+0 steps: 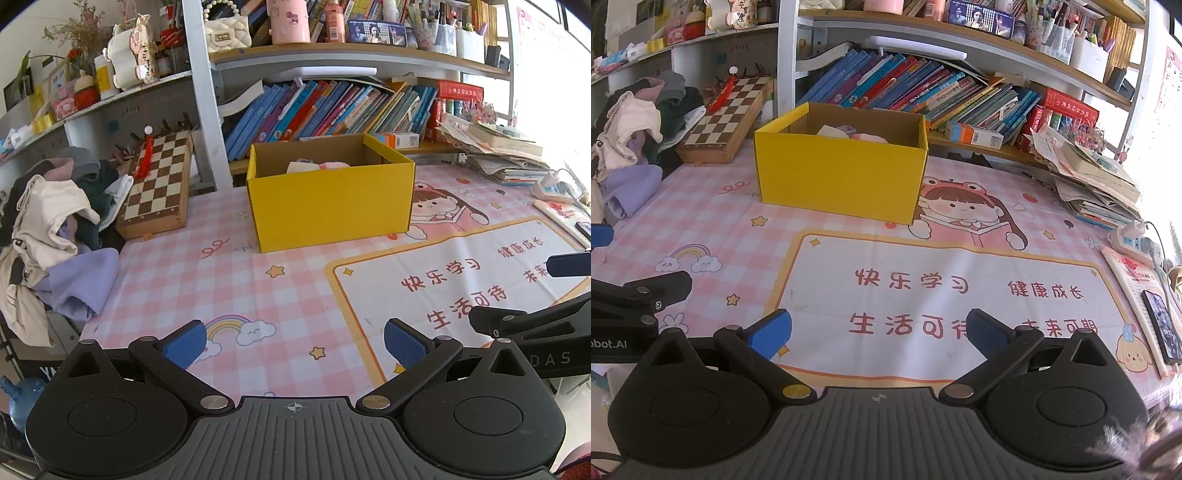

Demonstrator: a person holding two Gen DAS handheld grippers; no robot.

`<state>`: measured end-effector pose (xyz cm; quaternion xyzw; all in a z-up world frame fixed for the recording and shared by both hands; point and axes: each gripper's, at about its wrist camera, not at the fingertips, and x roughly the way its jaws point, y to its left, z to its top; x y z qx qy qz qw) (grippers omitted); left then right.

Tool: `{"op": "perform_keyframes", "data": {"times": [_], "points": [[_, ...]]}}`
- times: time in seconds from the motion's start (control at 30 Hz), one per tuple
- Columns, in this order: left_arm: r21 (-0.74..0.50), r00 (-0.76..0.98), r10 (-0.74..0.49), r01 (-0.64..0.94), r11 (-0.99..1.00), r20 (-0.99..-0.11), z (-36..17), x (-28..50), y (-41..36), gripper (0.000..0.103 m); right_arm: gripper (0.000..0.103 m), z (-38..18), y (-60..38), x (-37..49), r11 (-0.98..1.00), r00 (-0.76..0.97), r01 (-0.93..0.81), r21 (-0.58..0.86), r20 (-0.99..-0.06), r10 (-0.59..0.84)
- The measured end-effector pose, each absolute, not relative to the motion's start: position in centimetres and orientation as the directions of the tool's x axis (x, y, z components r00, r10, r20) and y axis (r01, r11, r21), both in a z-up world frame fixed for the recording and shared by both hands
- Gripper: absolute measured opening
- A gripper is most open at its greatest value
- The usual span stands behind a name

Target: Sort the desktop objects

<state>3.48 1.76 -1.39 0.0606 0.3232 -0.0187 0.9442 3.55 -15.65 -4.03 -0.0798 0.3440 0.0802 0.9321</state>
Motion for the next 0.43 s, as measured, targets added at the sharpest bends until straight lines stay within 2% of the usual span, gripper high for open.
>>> {"op": "perform_keyframes", "data": {"times": [0.43], "points": [[0.082, 0.791, -0.013, 0.079, 0.993, -0.611, -1.43, 3.29, 1.63, 0.103, 0.102, -4.23, -15.7, 3.59, 0.973, 0.742, -0.211, -0.095, -0.663, 0.096]]}}
